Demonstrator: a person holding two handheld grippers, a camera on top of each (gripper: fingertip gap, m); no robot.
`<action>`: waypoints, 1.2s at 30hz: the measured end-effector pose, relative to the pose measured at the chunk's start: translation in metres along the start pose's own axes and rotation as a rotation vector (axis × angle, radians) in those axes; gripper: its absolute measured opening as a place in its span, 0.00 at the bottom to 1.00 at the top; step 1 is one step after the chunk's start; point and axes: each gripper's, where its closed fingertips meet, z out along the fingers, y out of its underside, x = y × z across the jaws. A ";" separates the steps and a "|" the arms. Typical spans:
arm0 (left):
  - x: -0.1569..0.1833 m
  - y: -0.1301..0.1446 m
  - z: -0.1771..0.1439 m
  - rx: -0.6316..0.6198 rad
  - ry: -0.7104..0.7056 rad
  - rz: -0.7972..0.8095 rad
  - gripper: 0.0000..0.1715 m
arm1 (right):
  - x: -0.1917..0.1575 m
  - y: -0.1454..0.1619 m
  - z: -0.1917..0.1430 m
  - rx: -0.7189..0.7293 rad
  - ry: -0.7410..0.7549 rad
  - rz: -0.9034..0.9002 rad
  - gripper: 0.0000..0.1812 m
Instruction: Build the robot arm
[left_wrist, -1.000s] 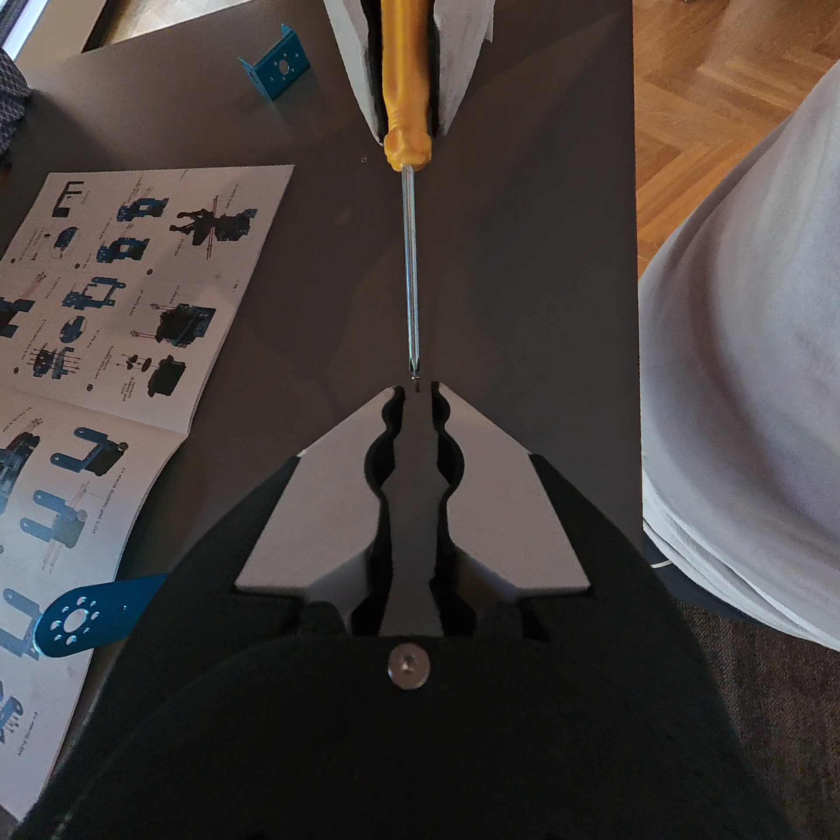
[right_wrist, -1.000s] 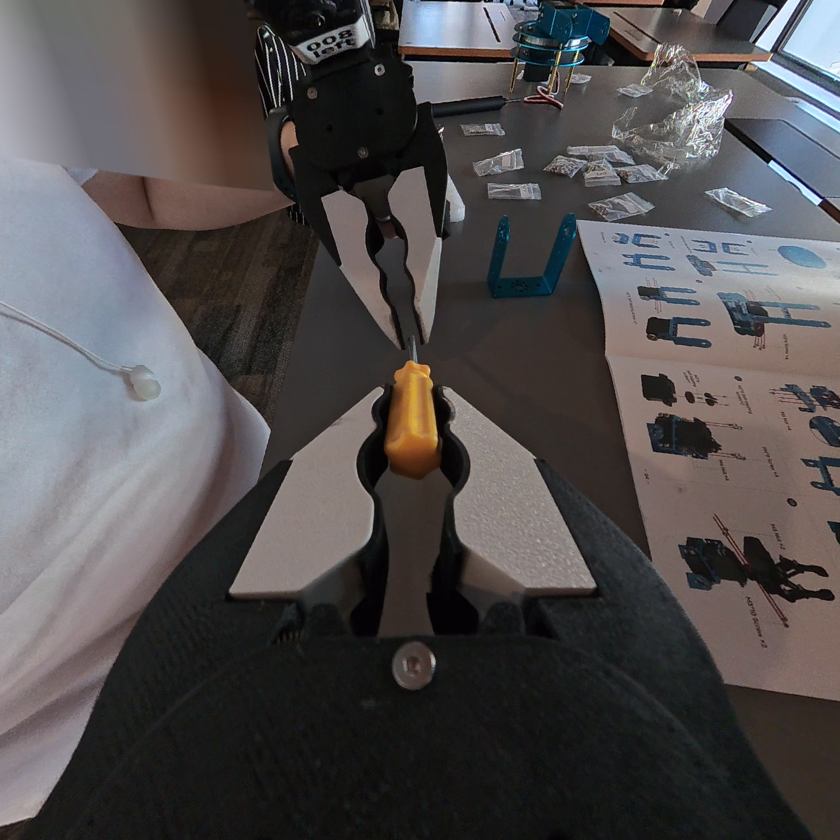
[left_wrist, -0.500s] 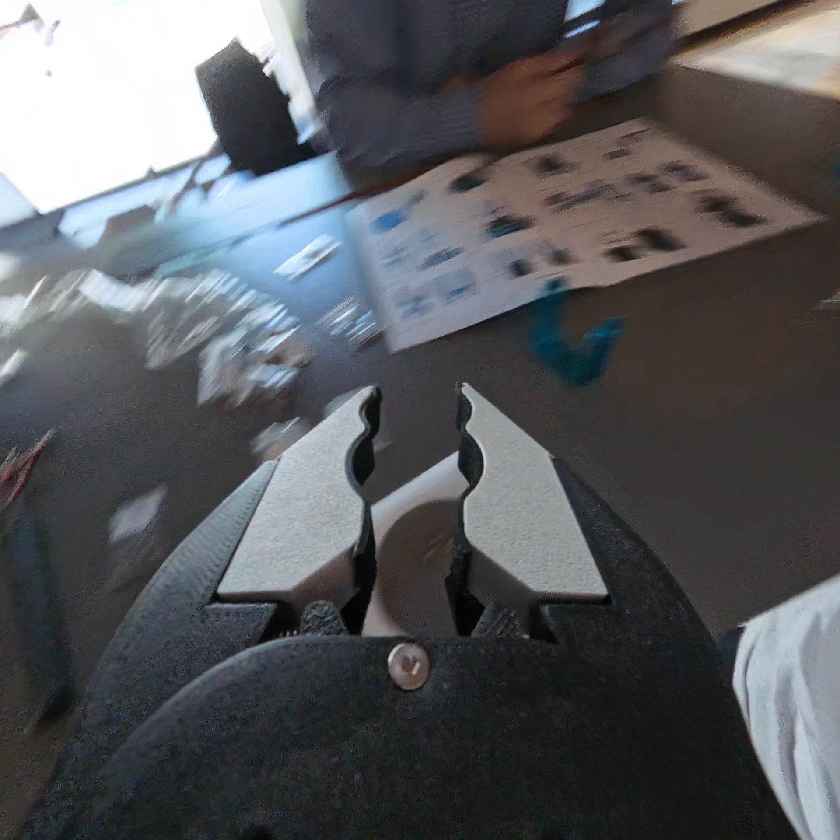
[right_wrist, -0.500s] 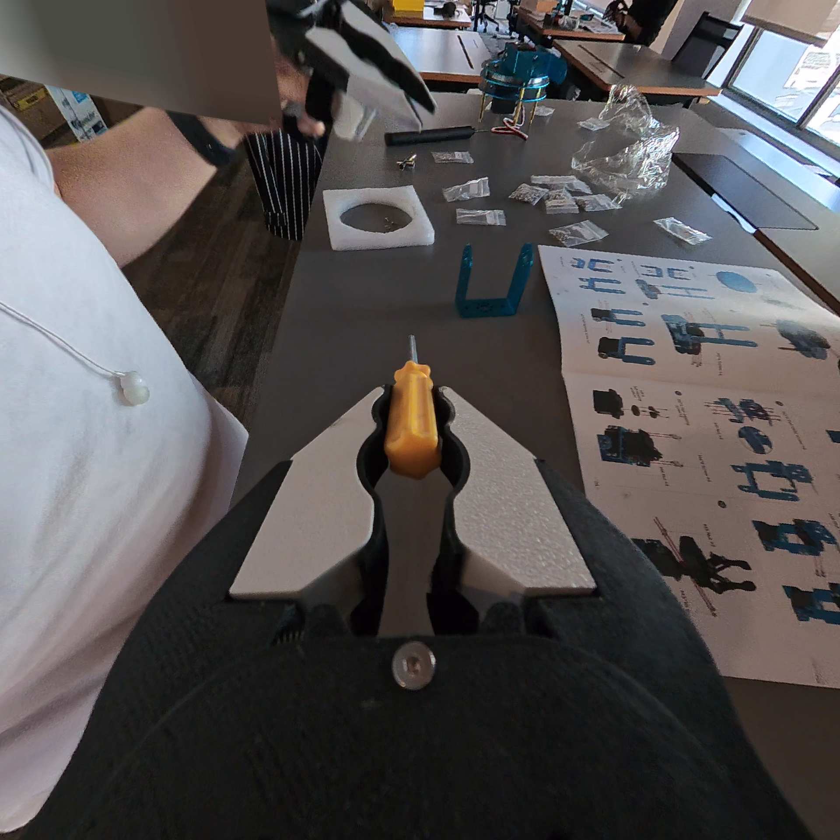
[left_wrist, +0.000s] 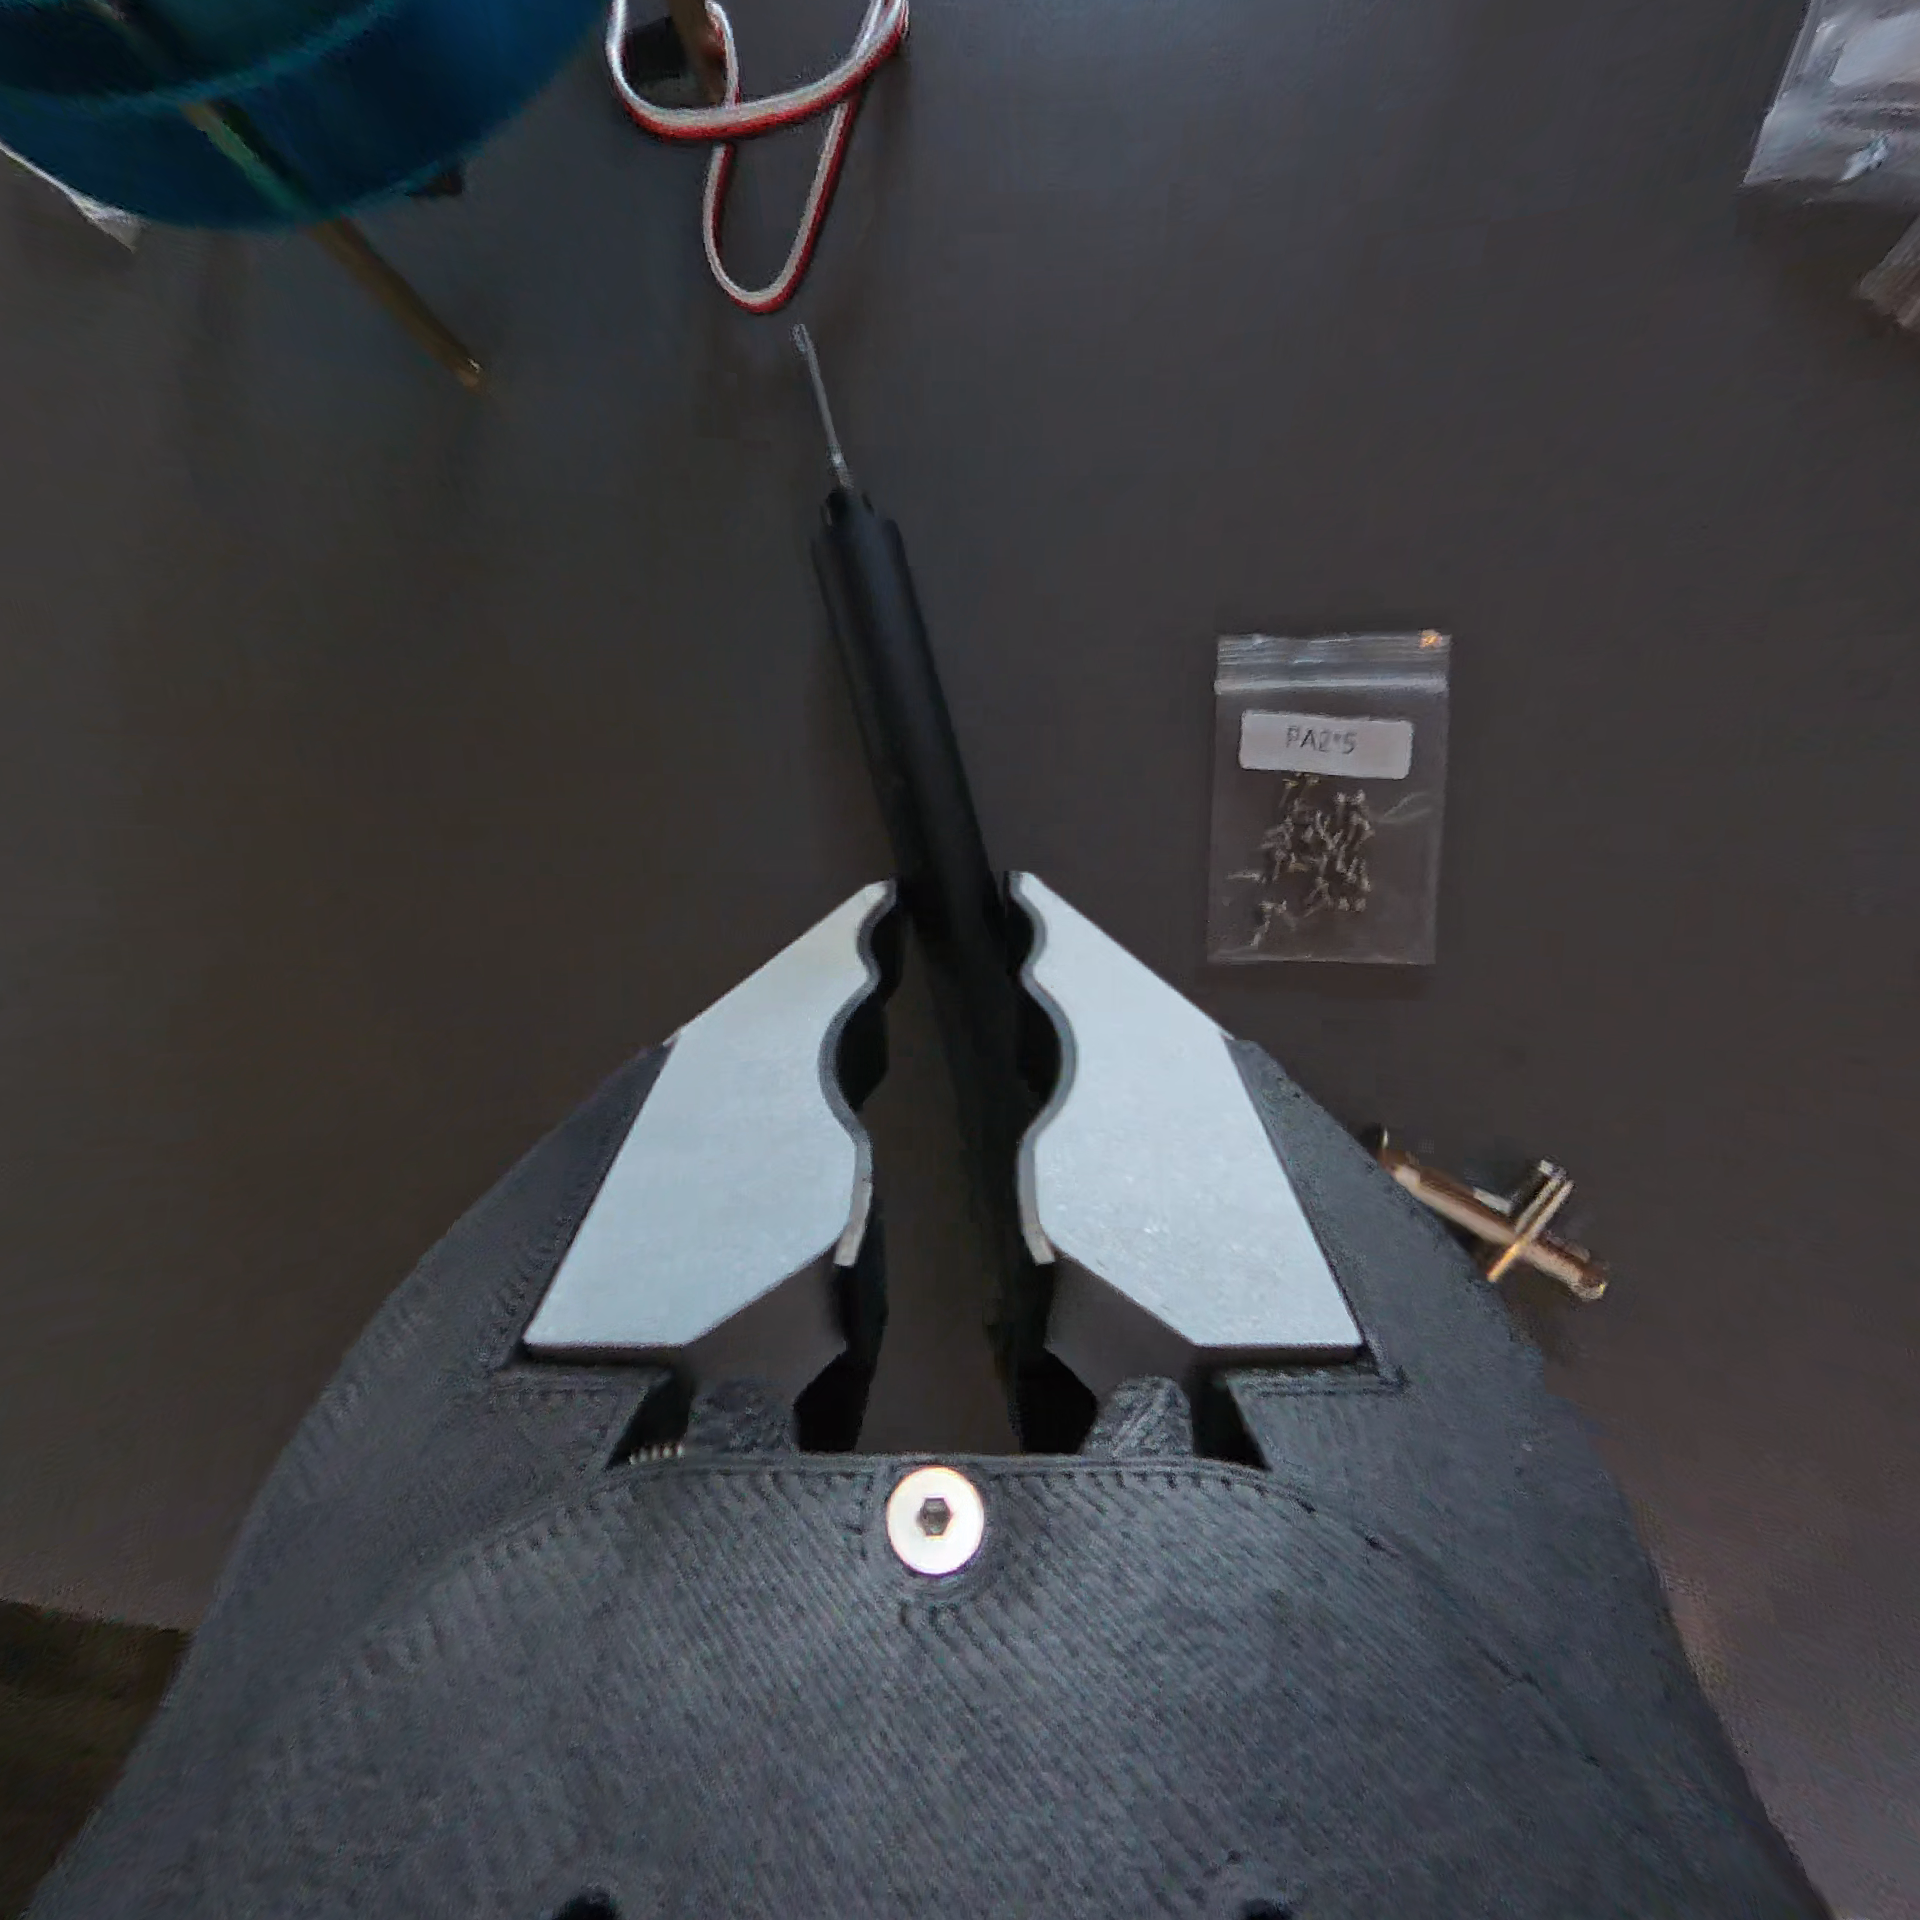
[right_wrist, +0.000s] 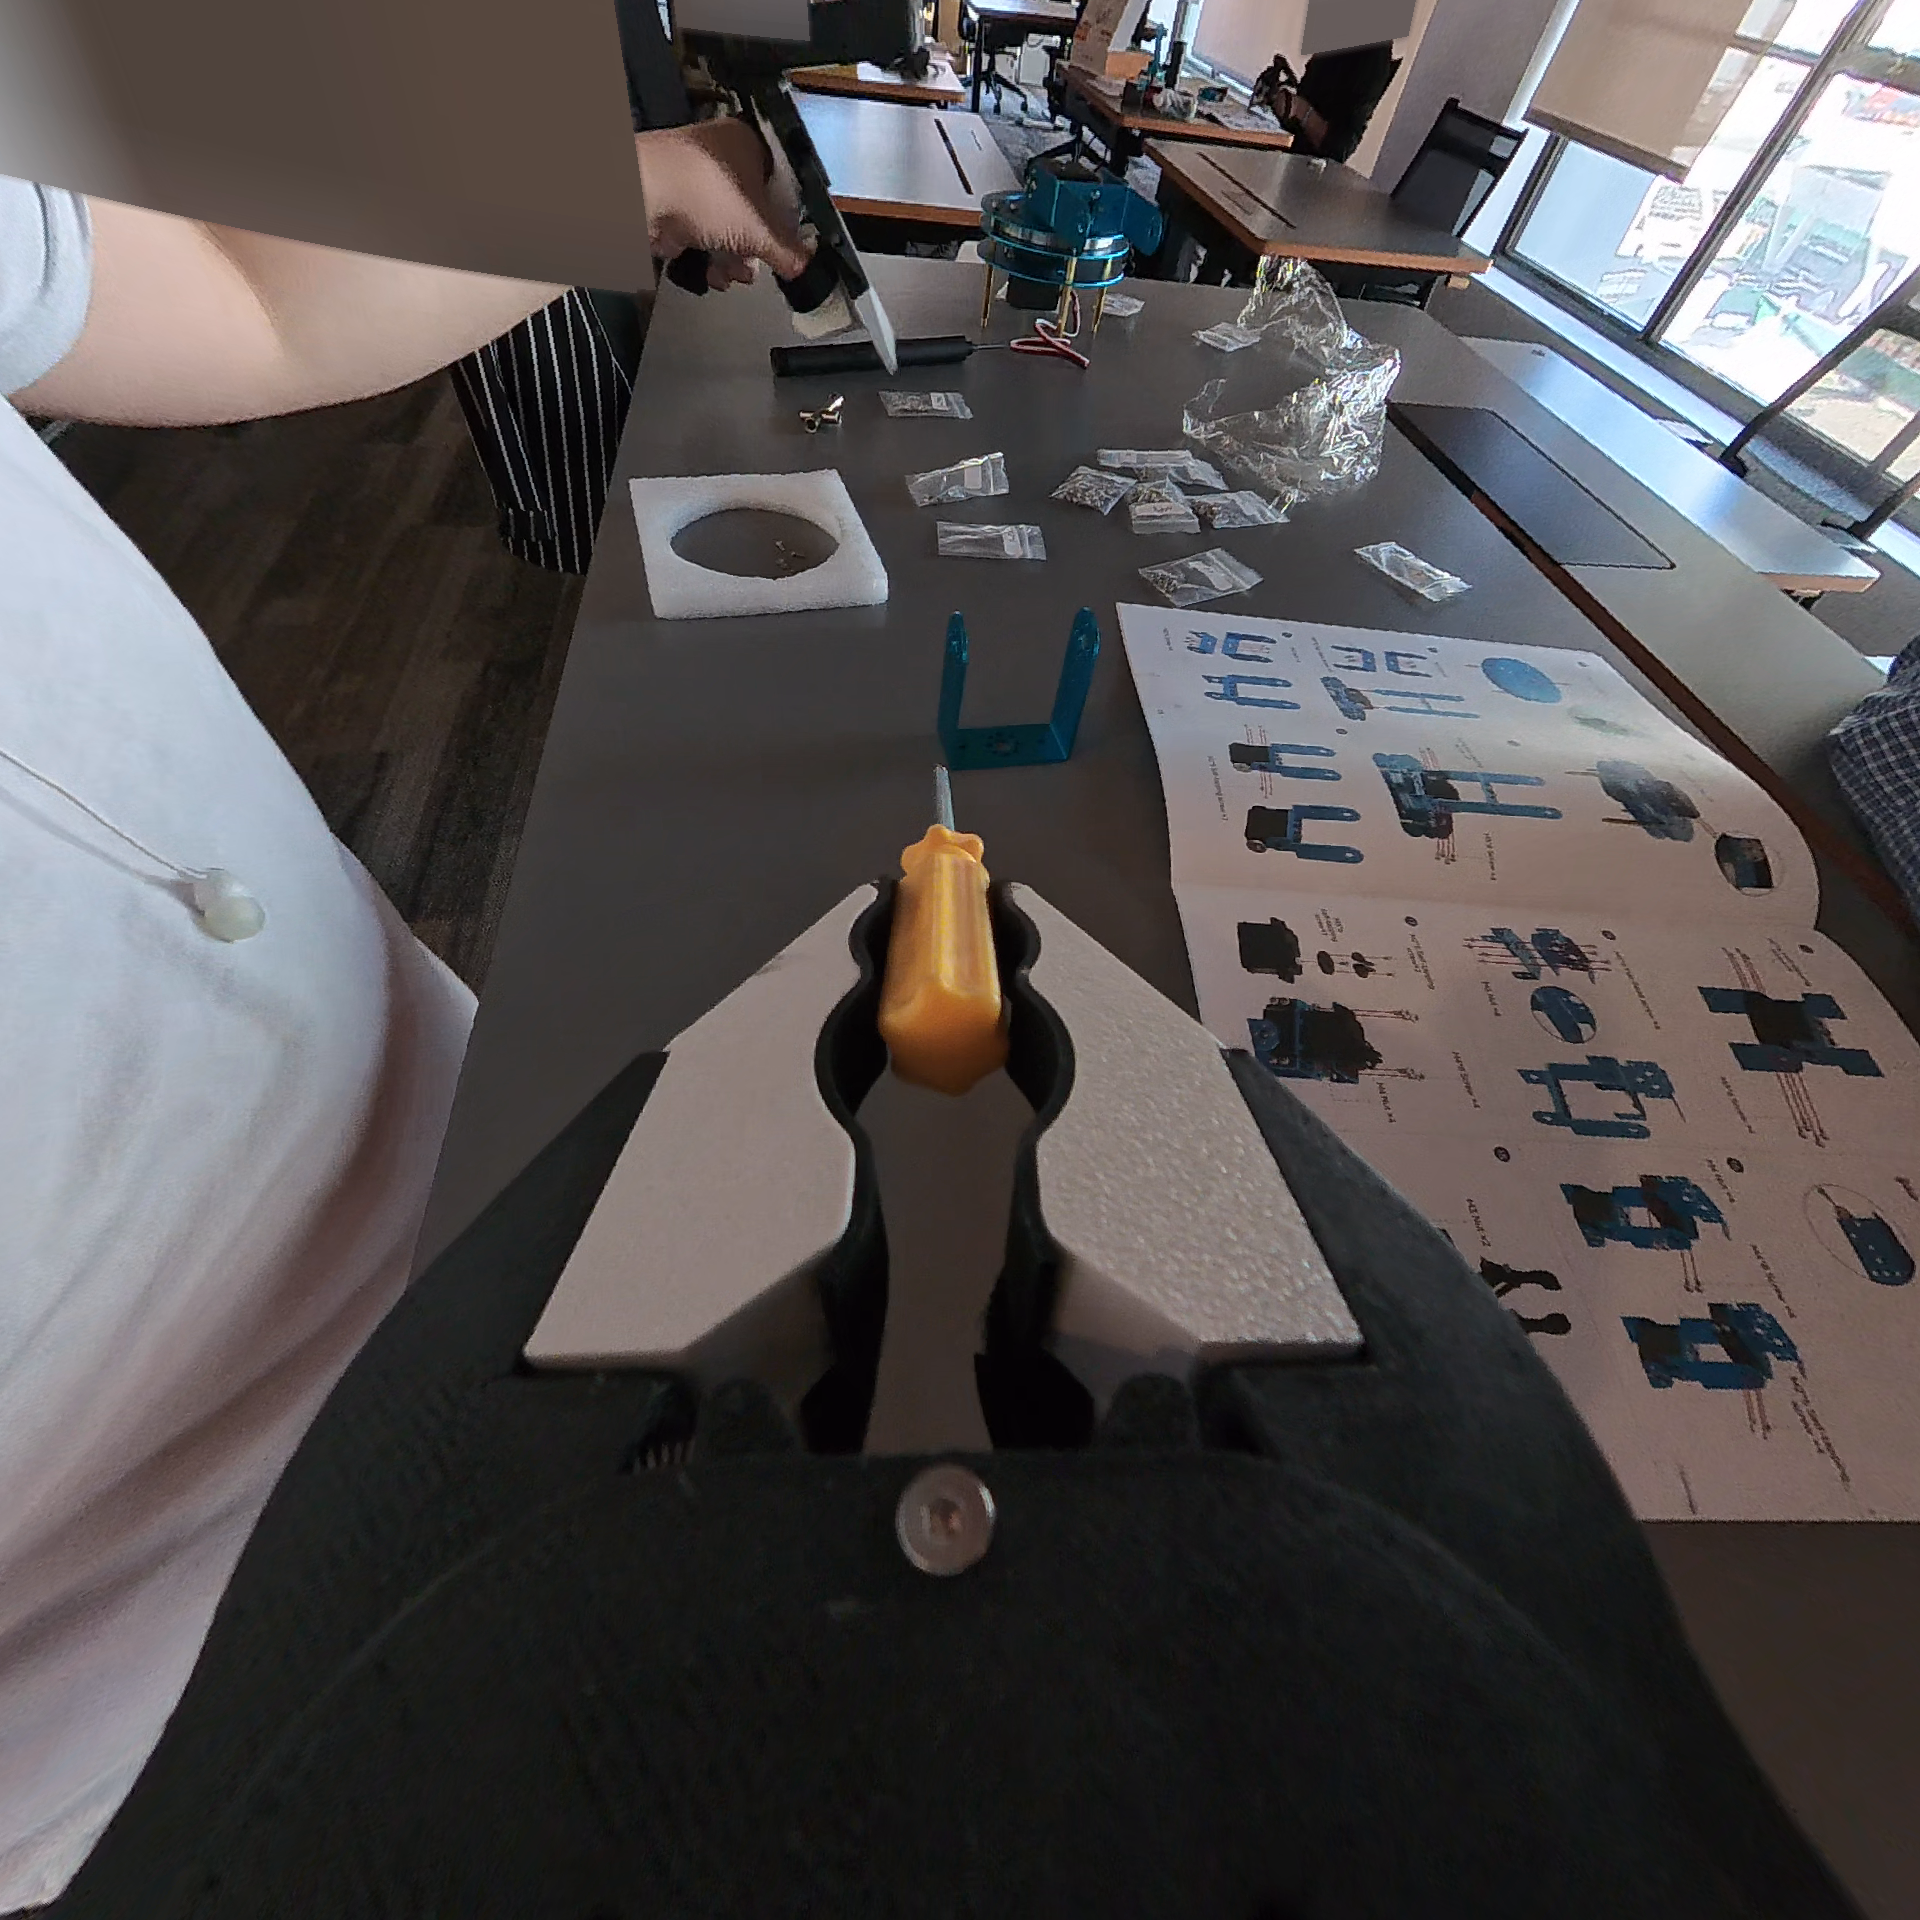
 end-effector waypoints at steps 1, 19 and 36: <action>0.001 0.003 -0.002 0.000 0.008 0.028 0.11 | 0.000 0.000 0.000 0.000 0.002 0.000 0.09; 0.037 -0.008 -0.077 0.313 0.144 0.113 0.24 | 0.006 0.004 0.001 -0.007 0.007 -0.004 0.09; 0.422 -0.004 -0.101 0.294 0.902 0.850 0.21 | 0.014 0.015 0.002 0.061 0.005 0.036 0.09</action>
